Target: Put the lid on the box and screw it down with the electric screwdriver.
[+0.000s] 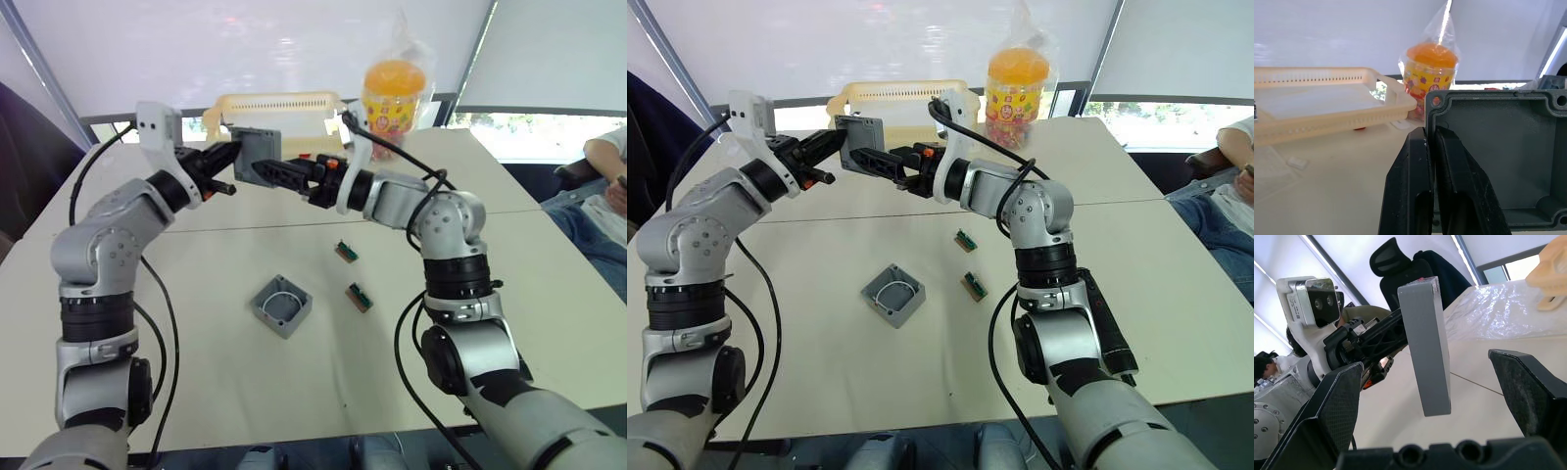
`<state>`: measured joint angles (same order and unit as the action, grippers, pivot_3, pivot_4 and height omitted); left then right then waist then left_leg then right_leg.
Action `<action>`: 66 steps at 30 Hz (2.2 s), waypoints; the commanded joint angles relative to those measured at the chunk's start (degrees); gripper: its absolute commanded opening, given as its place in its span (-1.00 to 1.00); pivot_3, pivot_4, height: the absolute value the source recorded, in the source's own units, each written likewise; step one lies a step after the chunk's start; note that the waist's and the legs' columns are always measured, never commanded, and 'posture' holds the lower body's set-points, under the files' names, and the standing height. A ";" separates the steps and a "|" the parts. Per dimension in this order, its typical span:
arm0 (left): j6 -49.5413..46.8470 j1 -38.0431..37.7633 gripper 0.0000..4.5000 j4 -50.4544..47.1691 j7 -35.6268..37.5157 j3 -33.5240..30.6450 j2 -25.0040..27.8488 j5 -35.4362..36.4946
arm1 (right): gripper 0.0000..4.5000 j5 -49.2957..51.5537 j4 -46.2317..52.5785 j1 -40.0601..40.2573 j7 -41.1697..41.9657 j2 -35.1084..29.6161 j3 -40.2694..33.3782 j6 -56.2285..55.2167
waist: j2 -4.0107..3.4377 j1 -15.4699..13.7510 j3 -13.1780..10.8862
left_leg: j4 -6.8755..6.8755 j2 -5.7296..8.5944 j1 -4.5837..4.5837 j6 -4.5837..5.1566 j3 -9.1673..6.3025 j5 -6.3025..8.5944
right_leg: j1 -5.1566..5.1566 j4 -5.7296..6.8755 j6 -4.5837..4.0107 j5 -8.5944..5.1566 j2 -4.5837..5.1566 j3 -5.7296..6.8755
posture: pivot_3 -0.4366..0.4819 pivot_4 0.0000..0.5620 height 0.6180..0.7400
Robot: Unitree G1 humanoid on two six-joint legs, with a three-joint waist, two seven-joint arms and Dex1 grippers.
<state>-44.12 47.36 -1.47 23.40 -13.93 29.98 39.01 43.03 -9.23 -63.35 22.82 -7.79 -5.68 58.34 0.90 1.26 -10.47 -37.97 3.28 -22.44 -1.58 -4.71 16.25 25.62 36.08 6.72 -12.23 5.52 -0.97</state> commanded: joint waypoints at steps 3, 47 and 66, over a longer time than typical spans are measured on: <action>0.87 1.86 -1.00 -1.21 1.05 -0.20 0.17 -0.38 | 0.20 0.94 2.14 -2.08 -0.54 0.68 -2.16 -0.98 | 0.00 -0.02 0.00 | 0.00 0.00 0.00 0.00 0.00 0.00 | 0.00 0.00 0.00 0.00 -0.01 0.00 | -0.05 -0.47 1.00; -1.38 -29.14 0.54 -7.22 40.27 -3.25 27.11 5.12 | -0.94 -68.21 21.13 33.80 -0.48 -25.99 26.89 -83.08 | 0.01 1.21 -0.10 | 0.02 -0.05 0.15 -0.06 0.01 -0.03 | -0.19 -0.05 -0.05 -0.02 -0.16 0.00 | -0.05 -0.47 1.00; 5.73 -28.99 0.54 -4.85 43.56 1.06 28.11 -3.11 | -0.94 -81.20 16.58 35.70 2.90 -21.07 31.03 -83.63 | 0.03 1.15 -0.10 | 0.00 -0.07 0.16 -0.04 0.00 -0.03 | -0.23 -0.04 -0.07 -0.02 -0.19 0.01 | -0.05 -0.47 1.00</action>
<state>-39.52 17.71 -6.41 67.03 -12.36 58.05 36.44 -37.93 6.33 -26.36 25.79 -29.18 25.66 -25.22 0.93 2.41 -10.57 -37.97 3.21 -22.29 -1.62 -4.71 16.23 25.39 36.05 6.66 -12.25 5.32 -0.97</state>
